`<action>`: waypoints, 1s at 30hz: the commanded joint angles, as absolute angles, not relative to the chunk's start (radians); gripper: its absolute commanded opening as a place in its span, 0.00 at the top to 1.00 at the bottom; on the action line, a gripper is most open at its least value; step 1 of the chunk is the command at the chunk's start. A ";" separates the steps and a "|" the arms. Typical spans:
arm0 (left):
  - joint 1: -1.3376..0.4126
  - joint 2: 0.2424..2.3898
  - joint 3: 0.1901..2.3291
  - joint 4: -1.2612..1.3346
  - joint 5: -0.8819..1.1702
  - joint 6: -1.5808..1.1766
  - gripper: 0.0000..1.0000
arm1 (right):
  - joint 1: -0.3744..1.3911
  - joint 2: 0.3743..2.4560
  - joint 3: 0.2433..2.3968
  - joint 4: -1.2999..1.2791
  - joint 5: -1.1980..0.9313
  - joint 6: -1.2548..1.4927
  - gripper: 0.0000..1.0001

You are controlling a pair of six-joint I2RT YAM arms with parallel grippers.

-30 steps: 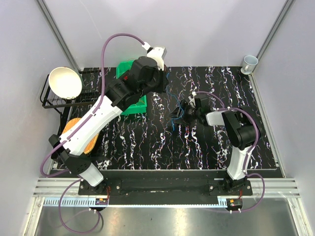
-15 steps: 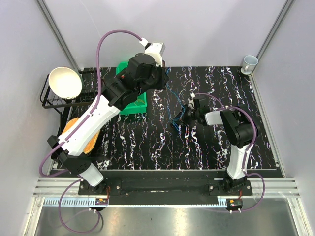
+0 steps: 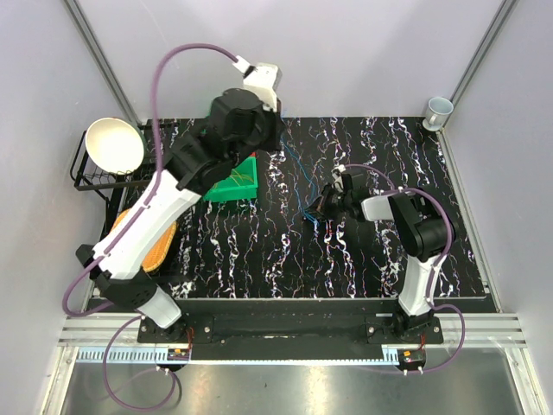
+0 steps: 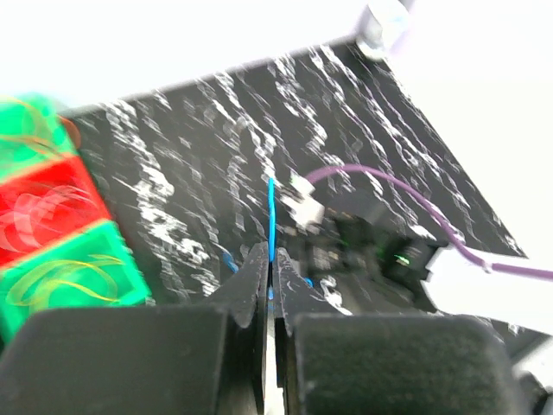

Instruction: Untangle the cables

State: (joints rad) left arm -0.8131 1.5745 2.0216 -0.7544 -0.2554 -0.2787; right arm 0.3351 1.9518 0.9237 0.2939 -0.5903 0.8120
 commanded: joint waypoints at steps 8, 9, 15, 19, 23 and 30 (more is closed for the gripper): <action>-0.818 1.353 2.157 -0.678 -0.639 -0.051 1.00 | 0.236 1.795 0.830 0.296 -0.445 0.811 1.00; -0.818 1.336 2.117 -0.669 -0.665 -0.049 1.00 | 0.227 1.790 0.819 0.307 -0.445 0.815 1.00; -0.816 1.238 1.915 -0.611 -0.748 -0.041 1.00 | 0.212 1.741 0.773 0.369 -0.440 0.822 1.00; -0.816 1.220 1.821 -0.614 -0.747 -0.057 1.00 | 0.213 1.674 0.758 0.411 -0.459 0.805 1.00; -0.812 1.232 1.755 -0.609 -0.727 -0.081 1.00 | 0.222 1.570 0.810 0.330 -0.472 0.811 1.00; -0.759 1.276 1.681 -0.582 -0.623 -0.120 1.00 | 0.308 1.499 1.032 0.149 -0.437 0.752 1.00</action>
